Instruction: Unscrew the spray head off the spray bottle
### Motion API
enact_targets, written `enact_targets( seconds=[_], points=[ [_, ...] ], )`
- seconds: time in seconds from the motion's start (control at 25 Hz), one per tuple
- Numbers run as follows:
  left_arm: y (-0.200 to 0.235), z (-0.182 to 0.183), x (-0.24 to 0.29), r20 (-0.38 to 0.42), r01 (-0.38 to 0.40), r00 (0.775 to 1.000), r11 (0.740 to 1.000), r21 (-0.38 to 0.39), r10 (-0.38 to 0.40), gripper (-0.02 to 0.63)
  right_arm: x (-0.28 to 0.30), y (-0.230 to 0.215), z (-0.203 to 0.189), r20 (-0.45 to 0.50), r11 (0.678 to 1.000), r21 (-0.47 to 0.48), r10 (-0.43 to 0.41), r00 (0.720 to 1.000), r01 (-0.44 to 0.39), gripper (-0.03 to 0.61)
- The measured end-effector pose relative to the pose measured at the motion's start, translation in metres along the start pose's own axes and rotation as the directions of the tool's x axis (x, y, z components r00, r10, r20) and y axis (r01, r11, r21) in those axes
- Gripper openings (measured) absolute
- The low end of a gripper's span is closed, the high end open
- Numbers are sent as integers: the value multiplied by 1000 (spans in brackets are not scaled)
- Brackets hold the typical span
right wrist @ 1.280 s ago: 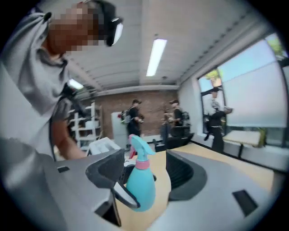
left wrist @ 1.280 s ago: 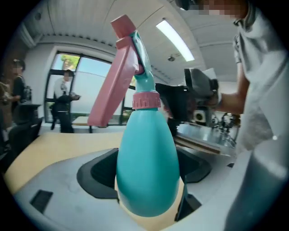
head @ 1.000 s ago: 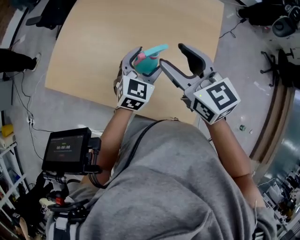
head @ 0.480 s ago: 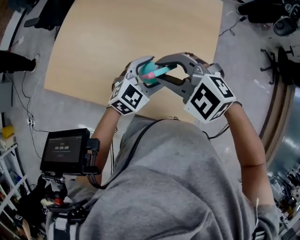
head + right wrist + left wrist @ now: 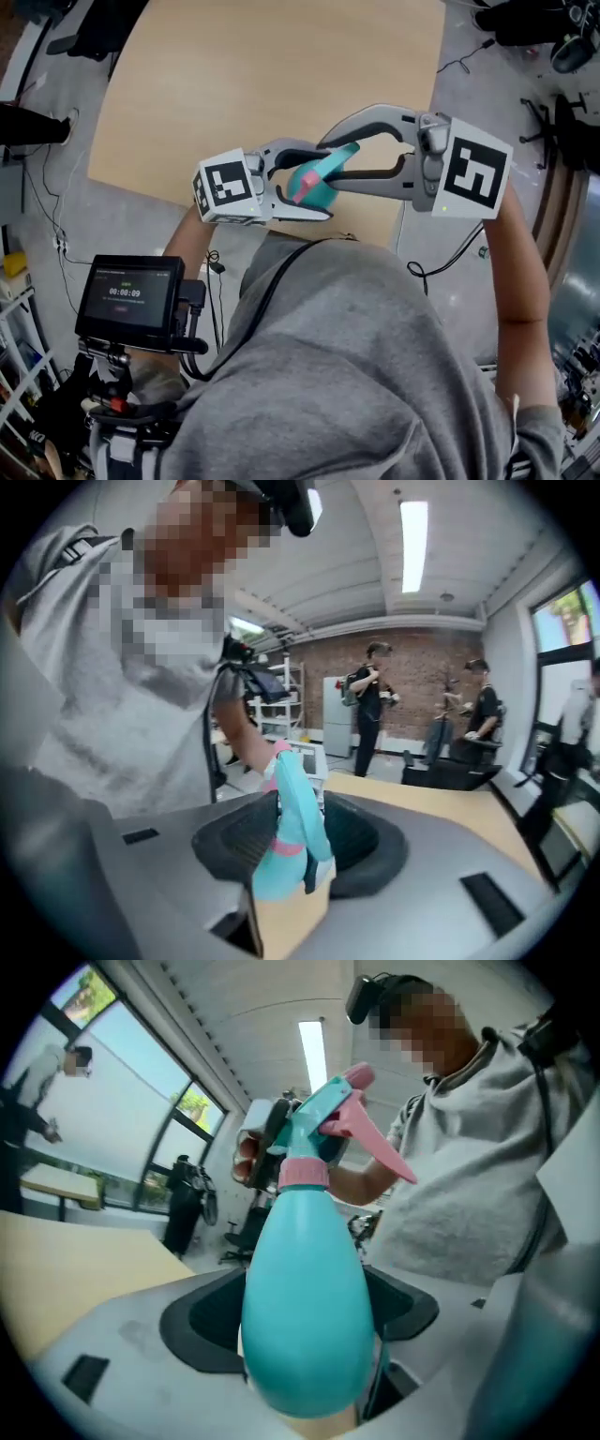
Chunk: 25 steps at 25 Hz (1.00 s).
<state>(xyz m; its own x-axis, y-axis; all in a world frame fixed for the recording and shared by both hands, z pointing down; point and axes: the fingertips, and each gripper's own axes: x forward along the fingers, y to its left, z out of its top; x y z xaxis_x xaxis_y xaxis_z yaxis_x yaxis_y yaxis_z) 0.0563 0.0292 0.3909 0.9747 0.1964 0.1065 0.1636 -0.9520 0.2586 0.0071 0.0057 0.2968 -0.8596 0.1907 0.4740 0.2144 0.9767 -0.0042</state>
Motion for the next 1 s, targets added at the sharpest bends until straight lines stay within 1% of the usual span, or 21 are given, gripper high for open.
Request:
enact_targets(
  seconds=[0.04, 0.08, 0.12, 0.16, 0.2, 0.28, 0.32, 0.36, 0.4, 0.44, 0.48, 0.52, 0.56, 0.6, 0.64, 0.72, 0.8, 0.88, 0.92, 0.96, 1.0],
  points=[
    [19, 0, -2, -4, -121, 993, 993, 8, 121, 382, -8, -15, 1, 39, 995, 33, -98, 994, 97, 148],
    [39, -3, -5, -25, -253, 967, 967, 29, 253, 382, -19, -29, 3, 84, 978, 87, -195, 977, 188, 156],
    [58, -8, -11, -56, -383, 920, 921, 66, 387, 382, -32, -41, 4, 130, 950, 164, -287, 949, 265, 160],
    [76, -14, -19, -90, -506, 852, 855, 114, 516, 382, -48, -53, 3, 170, 906, 270, -379, 910, 327, 161],
    [92, -22, -29, -122, -610, 767, 774, 169, 630, 382, -66, -64, -2, 196, 838, 399, -475, 858, 373, 163],
    [112, -31, -48, -155, -738, 592, 609, 290, 791, 382, -94, -86, -19, 183, 633, 661, -656, 733, 402, 175],
    [118, -31, -55, -148, -770, 522, 538, 344, 840, 382, -97, -93, -27, 163, 530, 761, -714, 681, 374, 176],
    [121, -29, -61, -131, -787, 466, 477, 390, 875, 382, -93, -95, -35, 146, 449, 830, -746, 650, 330, 178],
    [124, -26, -65, -111, -795, 422, 427, 431, 900, 382, -84, -94, -42, 132, 393, 874, -758, 638, 287, 178],
    [126, -23, -66, -95, -795, 389, 386, 468, 916, 382, -72, -90, -48, 118, 358, 898, -757, 642, 257, 182],
    [127, -21, -66, -85, -789, 367, 358, 499, 926, 382, -60, -86, -54, 103, 340, 908, -747, 657, 244, 186],
    [128, -20, -64, -82, -778, 356, 344, 526, 931, 382, -48, -82, -59, 89, 337, 910, -729, 679, 243, 186],
    [129, -20, -60, -84, -765, 357, 343, 545, 930, 382, -38, -78, -64, 75, 347, 904, -703, 707, 250, 186],
    [128, -21, -56, -88, -753, 370, 354, 555, 925, 382, -29, -75, -68, 55, 368, 890, -670, 740, 268, 186],
    [127, -22, -51, -93, -744, 395, 377, 552, 914, 382, -21, -71, -72, 24, 401, 866, -633, 774, 301, 181],
    [122, -26, -41, -91, -732, 482, 457, 505, 872, 382, -11, -66, -77, -54, 500, 774, -559, 827, 389, 125],
    [113, -31, -31, -61, -713, 603, 572, 405, 795, 382, -6, -61, -72, -103, 624, 648, -497, 862, 437, 120],
    [102, -38, -22, -12, -661, 718, 688, 300, 696, 382, 0, -54, -66, -145, 736, 519, -426, 893, 435, 117],
    [97, -42, -19, 8, -630, 757, 727, 274, 653, 382, 2, -51, -64, -174, 778, 462, -391, 904, 426, 117],
    [94, -48, -16, 23, -606, 782, 751, 264, 623, 382, 3, -49, -63, -204, 809, 416, -363, 909, 416, 115],
    [94, -55, -16, 28, -594, 793, 763, 254, 608, 382, 3, -47, -62, -228, 828, 385, -342, 912, 407, 115]
  ],
)
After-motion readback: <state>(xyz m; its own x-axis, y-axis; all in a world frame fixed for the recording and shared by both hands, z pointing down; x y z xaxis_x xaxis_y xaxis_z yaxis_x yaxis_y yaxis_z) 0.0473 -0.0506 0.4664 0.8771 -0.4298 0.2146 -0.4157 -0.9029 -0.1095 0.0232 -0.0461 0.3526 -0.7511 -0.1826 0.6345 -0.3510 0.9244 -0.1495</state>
